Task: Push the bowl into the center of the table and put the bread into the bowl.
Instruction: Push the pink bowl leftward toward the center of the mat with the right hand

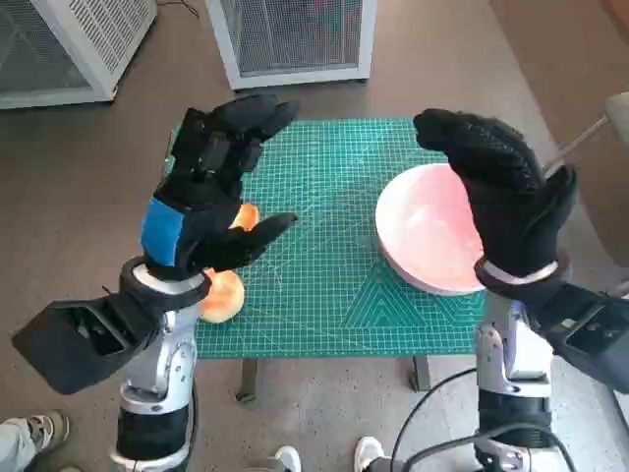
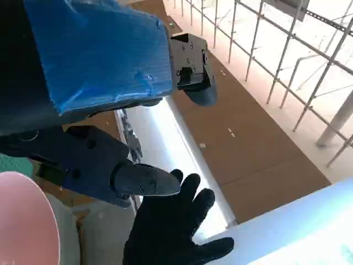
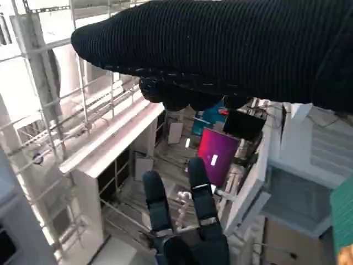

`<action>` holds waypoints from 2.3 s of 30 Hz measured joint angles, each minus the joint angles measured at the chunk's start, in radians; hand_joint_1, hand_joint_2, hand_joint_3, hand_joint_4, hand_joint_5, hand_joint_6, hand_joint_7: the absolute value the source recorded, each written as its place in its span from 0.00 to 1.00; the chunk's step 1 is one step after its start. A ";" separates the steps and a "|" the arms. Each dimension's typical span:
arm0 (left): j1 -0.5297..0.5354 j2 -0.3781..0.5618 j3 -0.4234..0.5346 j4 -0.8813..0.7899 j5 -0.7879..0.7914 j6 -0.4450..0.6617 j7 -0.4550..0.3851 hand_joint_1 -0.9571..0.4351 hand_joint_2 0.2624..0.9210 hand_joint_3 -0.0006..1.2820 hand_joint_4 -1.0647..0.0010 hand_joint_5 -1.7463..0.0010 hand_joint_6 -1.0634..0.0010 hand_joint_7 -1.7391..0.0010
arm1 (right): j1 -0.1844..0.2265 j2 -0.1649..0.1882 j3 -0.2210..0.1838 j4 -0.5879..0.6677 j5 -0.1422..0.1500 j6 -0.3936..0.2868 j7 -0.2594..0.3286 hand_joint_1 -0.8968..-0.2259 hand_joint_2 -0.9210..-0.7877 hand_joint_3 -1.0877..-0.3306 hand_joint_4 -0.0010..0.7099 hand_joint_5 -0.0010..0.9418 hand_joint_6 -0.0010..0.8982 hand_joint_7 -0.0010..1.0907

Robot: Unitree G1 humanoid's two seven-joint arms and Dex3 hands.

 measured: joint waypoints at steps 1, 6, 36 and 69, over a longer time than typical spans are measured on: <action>0.000 0.000 0.000 0.000 0.000 0.000 0.001 0.51 0.95 0.21 0.98 0.63 1.00 0.53 | 0.000 -0.002 -0.001 0.000 0.000 -0.001 0.000 0.59 0.00 0.81 0.54 0.00 0.03 0.58; 0.000 -0.003 -0.001 0.002 0.001 0.000 0.007 0.51 0.95 0.22 0.98 0.62 1.00 0.53 | 0.000 -0.009 -0.002 0.002 0.000 -0.006 0.002 0.59 0.00 0.79 0.53 0.00 0.02 0.58; 0.000 -0.004 -0.002 0.014 0.001 0.000 0.007 0.52 0.90 0.27 1.00 0.61 1.00 0.53 | 0.000 -0.021 -0.018 0.015 0.002 -0.014 0.009 0.59 0.00 0.79 0.53 0.00 0.03 0.58; 0.000 -0.005 -0.001 0.019 0.000 0.002 0.007 0.51 0.87 0.29 1.00 0.61 1.00 0.52 | -0.215 -0.215 -0.319 0.960 -0.103 -0.198 -0.331 0.69 0.00 0.55 0.45 0.00 0.00 0.64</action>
